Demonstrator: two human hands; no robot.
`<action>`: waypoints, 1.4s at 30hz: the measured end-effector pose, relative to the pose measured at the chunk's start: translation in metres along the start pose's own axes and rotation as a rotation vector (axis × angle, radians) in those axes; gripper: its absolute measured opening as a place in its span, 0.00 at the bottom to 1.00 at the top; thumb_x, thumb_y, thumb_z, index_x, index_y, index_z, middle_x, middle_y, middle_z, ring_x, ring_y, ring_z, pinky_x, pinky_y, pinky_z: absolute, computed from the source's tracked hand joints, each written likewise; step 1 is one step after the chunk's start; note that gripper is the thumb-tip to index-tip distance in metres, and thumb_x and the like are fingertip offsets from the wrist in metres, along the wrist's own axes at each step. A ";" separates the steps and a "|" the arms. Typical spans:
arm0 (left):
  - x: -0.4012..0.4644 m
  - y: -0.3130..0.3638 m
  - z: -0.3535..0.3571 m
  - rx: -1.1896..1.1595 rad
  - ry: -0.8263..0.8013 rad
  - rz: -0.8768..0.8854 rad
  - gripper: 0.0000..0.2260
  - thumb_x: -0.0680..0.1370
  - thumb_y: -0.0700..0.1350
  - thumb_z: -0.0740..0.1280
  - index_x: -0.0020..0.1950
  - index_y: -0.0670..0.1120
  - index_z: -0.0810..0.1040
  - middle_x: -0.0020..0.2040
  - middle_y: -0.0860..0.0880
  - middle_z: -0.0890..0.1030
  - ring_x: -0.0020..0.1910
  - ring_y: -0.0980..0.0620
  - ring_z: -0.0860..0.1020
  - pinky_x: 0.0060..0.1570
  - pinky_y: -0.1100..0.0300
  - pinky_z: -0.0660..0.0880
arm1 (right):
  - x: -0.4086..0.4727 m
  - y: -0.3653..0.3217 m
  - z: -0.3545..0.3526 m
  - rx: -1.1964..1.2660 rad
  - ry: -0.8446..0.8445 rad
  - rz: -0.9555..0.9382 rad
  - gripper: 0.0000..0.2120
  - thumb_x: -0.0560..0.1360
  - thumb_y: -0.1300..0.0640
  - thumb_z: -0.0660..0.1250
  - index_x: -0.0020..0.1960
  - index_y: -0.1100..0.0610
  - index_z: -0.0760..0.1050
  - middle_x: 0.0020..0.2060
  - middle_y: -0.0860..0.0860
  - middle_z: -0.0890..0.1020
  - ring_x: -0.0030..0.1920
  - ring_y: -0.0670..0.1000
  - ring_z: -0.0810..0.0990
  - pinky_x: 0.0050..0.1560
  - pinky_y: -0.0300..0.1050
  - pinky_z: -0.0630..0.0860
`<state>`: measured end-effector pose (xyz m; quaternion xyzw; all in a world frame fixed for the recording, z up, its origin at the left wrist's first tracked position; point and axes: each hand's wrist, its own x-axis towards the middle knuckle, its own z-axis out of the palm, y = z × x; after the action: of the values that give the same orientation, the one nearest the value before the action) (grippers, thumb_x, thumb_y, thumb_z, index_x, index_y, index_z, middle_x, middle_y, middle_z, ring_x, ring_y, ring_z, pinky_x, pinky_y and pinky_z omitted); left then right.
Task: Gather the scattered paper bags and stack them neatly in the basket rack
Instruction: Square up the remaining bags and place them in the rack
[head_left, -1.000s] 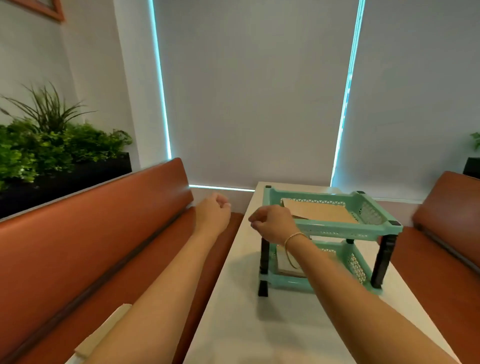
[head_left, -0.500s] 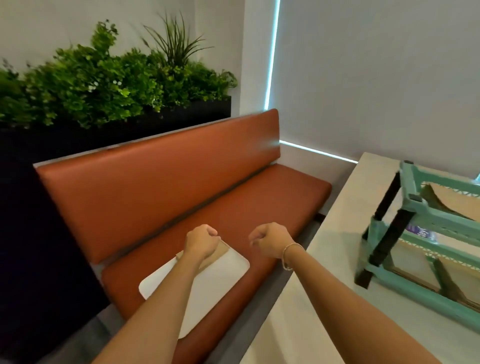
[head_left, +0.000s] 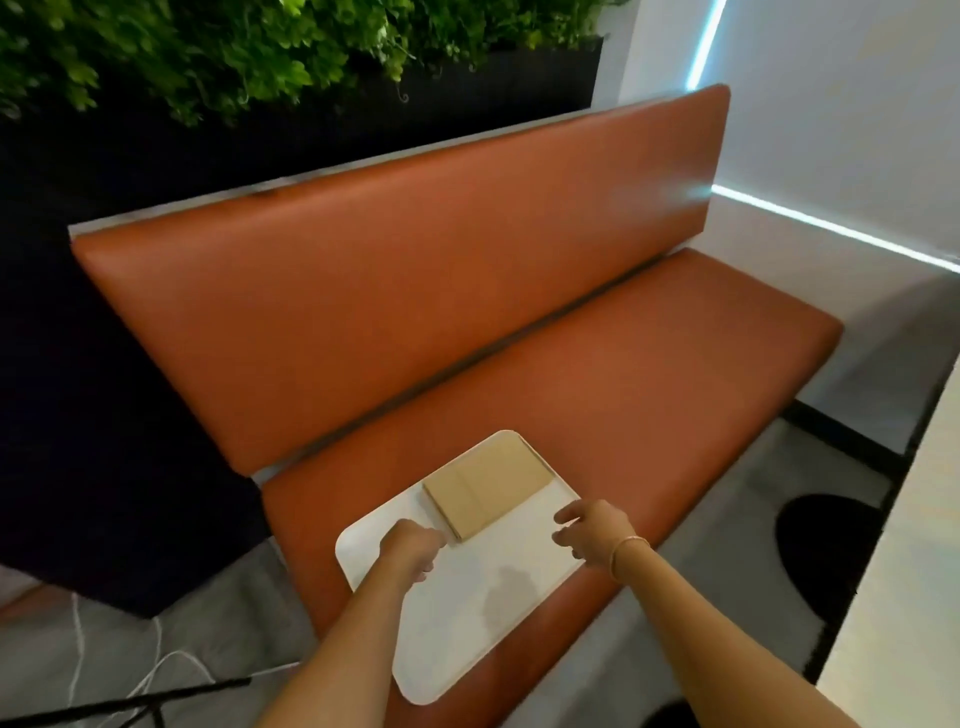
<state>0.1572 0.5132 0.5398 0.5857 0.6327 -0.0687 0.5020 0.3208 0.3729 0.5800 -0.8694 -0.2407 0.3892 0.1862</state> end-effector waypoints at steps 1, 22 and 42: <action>0.014 0.001 0.005 -0.020 -0.009 -0.030 0.14 0.78 0.44 0.66 0.59 0.39 0.71 0.55 0.42 0.76 0.54 0.45 0.78 0.49 0.59 0.76 | 0.015 0.001 0.004 -0.032 -0.001 0.006 0.15 0.74 0.57 0.66 0.61 0.53 0.76 0.55 0.52 0.79 0.48 0.50 0.79 0.48 0.40 0.78; 0.173 0.027 0.086 -0.191 0.200 -0.230 0.40 0.65 0.63 0.74 0.67 0.41 0.66 0.63 0.41 0.72 0.62 0.41 0.71 0.60 0.47 0.73 | 0.183 -0.010 0.106 -0.278 -0.176 -0.114 0.16 0.77 0.56 0.60 0.64 0.53 0.69 0.59 0.55 0.74 0.59 0.57 0.73 0.61 0.49 0.72; 0.052 0.032 0.029 -0.447 -0.064 0.169 0.21 0.69 0.42 0.76 0.57 0.50 0.71 0.54 0.48 0.77 0.50 0.47 0.76 0.49 0.53 0.75 | 0.087 -0.011 0.007 0.240 0.277 -0.005 0.40 0.69 0.54 0.73 0.74 0.55 0.55 0.69 0.55 0.67 0.68 0.58 0.66 0.69 0.55 0.65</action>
<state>0.2095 0.5387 0.5044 0.5082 0.5647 0.0966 0.6430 0.3629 0.4315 0.5298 -0.8857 -0.1669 0.2910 0.3209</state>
